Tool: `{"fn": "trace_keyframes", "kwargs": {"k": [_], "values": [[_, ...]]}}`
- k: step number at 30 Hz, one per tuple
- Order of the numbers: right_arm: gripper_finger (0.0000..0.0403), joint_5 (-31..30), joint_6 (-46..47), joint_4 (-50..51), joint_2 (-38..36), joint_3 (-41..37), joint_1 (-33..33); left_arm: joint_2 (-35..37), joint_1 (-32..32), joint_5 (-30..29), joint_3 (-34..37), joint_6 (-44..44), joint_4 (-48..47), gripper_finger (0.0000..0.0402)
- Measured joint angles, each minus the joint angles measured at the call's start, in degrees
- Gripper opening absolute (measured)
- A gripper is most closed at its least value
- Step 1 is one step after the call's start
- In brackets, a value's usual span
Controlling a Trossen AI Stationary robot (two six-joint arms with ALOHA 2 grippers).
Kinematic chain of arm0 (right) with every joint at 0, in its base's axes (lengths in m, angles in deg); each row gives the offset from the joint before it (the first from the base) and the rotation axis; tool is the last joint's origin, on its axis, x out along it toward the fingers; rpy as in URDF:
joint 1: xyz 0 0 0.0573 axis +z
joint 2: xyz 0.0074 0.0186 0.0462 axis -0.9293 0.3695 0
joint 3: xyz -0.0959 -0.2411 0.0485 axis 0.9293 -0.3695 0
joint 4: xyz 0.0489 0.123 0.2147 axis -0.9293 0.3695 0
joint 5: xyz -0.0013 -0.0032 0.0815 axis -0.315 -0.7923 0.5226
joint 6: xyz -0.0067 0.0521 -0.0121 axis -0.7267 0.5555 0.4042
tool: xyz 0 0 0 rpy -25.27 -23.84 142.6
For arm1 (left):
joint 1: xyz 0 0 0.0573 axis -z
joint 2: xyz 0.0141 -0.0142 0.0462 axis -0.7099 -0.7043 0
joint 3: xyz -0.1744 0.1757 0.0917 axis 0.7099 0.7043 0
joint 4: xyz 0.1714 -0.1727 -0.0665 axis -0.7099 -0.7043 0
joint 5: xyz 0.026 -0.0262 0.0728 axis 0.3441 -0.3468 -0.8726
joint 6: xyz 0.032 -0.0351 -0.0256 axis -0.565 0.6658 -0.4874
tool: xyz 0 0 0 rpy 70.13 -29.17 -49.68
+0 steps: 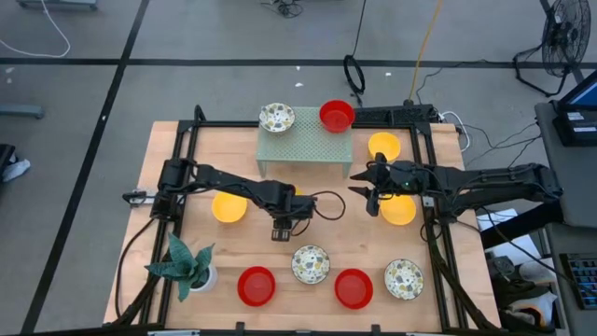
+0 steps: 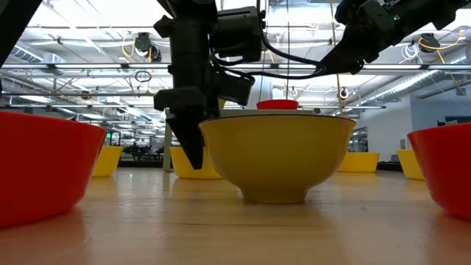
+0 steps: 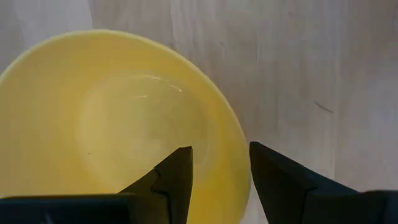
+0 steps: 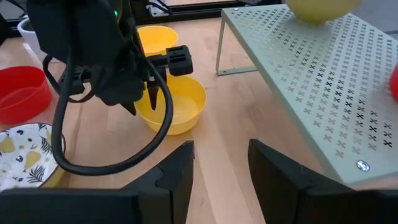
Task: Pick & Place Mini bowls
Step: Put the yellow bowl on the shelf
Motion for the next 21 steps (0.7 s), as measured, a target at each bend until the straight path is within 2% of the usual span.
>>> {"fn": "trace_keyframes", "kwargs": {"k": [3,8,9,15,21], "values": [[0.0139,0.00,-0.01,0.00,0.00,0.00,0.00,0.83,0.51,0.64,0.00,-0.73,0.04,0.0121],[0.0139,-0.01,-0.01,0.01,0.00,0.00,0.00,1.02,1.09,1.16,0.00,-0.92,-0.22,0.0022],[0.0139,-0.01,-0.01,0.00,0.00,0.00,0.00,1.07,1.09,1.27,0.00,-0.82,-0.24,0.0013],[0.0139,-0.01,-0.02,0.02,0.00,0.00,0.00,2.02,1.31,2.81,-0.02,0.16,-0.45,0.0008],[0.0139,-0.36,-0.02,0.00,0.00,0.00,0.00,8.20,2.05,3.45,0.00,0.08,0.29,0.0010]]}}
